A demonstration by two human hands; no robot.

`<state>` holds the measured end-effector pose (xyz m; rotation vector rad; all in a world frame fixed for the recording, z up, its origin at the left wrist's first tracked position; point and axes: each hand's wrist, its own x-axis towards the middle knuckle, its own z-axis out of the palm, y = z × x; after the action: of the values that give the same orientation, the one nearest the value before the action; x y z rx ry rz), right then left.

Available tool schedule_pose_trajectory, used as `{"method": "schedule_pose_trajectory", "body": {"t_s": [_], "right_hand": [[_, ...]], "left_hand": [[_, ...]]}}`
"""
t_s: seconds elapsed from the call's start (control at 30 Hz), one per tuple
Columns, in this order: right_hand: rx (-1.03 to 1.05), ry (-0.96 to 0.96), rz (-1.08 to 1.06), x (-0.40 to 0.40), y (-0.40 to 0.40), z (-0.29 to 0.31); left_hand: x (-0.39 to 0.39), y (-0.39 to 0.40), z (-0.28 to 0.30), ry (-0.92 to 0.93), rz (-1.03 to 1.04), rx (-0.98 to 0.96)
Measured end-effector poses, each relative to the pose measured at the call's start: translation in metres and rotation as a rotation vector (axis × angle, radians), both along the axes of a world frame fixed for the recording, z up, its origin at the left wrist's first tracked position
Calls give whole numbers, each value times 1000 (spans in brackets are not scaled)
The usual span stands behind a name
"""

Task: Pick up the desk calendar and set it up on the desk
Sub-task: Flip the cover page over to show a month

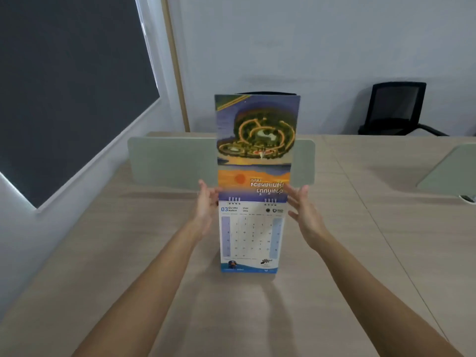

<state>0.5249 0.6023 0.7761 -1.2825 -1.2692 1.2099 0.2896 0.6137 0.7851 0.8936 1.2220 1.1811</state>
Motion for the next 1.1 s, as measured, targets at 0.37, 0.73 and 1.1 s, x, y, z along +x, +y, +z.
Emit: {"method": "schedule_pose_trajectory", "body": {"t_s": [0.37,0.73,1.1], "right_hand": [[-77,-225,-69,-20,-49,-92],[-34,-287,-168,-15,-45,-97],[-97,-247,-231,-17,-39,-91]], "left_hand": [[21,-46,-86,278,117,-74],[29,-57,-95,287,181,1],[33,-61,-94,403,303,37]]}}
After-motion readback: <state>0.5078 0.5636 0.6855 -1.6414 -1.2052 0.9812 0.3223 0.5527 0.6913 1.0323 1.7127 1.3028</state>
